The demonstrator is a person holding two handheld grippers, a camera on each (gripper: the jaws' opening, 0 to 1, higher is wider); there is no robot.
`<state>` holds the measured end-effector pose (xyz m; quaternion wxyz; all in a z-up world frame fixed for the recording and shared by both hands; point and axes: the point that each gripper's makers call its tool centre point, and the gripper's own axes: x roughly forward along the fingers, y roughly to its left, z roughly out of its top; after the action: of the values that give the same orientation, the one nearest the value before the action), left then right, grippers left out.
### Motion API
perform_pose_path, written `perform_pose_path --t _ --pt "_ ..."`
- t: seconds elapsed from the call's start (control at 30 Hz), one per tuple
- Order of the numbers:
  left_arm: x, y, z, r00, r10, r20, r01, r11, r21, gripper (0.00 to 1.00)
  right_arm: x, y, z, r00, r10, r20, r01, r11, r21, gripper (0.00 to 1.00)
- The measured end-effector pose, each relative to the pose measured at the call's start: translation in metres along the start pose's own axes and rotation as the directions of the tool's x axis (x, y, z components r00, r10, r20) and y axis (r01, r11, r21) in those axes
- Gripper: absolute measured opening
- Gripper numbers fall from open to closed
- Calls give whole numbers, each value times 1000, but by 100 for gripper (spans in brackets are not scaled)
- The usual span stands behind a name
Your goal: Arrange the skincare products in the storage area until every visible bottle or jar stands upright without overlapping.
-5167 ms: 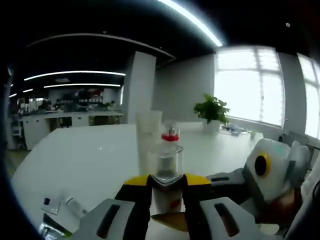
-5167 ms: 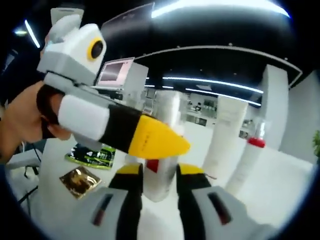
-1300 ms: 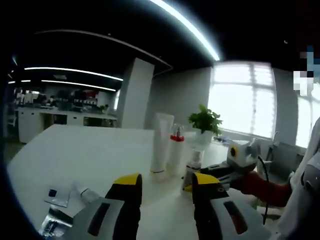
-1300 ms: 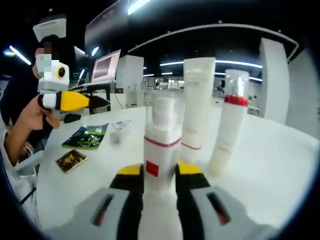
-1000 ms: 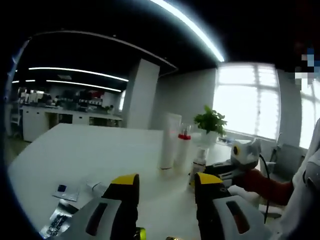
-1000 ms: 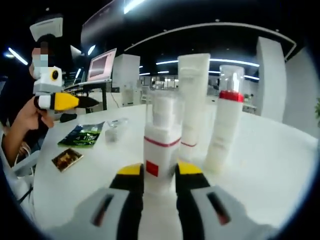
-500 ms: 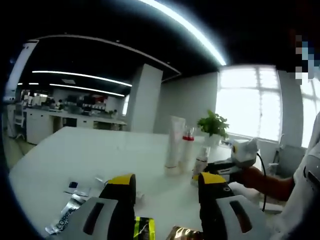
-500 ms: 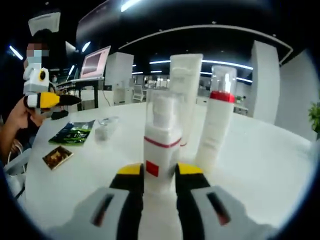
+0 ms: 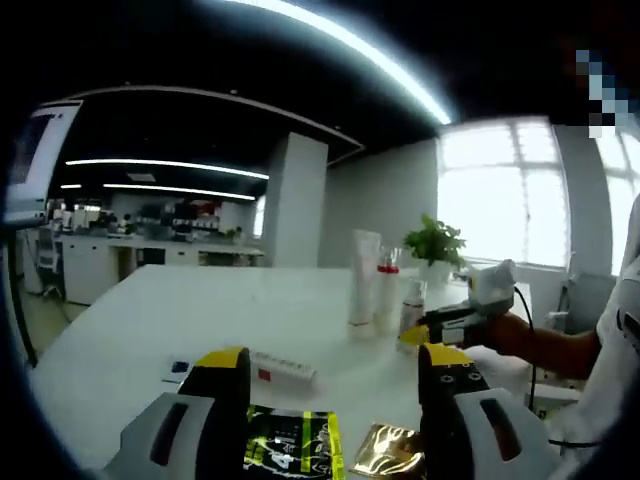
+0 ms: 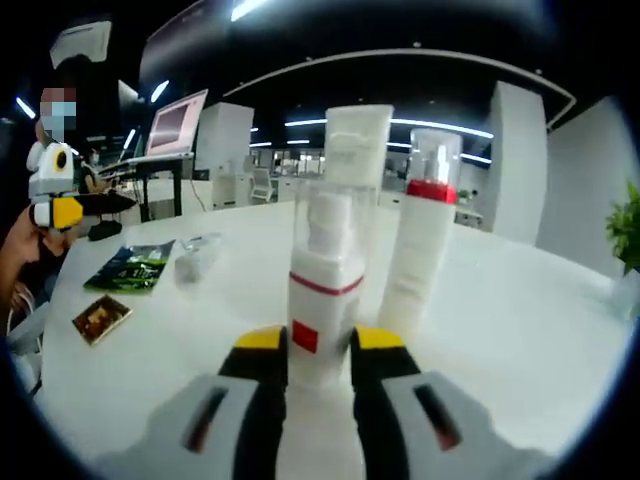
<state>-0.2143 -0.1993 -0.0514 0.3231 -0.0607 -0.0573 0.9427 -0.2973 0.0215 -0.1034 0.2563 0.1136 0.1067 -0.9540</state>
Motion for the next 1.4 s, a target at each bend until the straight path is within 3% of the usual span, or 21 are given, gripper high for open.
perform_pose_path --t 0.6,0.9,1.4 --pt "-17 6 2 1000 11 14 -11 999 32 81 -2 -14 -3 998 -64 -6 64 998 1 24" --pt "-27 7 9 1000 13 23 -14 999 50 90 1 -14 -2 1000 -25 4 26 999 -42 24" --pt "-36 11 15 999 41 14 -42 996 75 99 7 -29 -2 999 -29 25 29 1000 -6 24"
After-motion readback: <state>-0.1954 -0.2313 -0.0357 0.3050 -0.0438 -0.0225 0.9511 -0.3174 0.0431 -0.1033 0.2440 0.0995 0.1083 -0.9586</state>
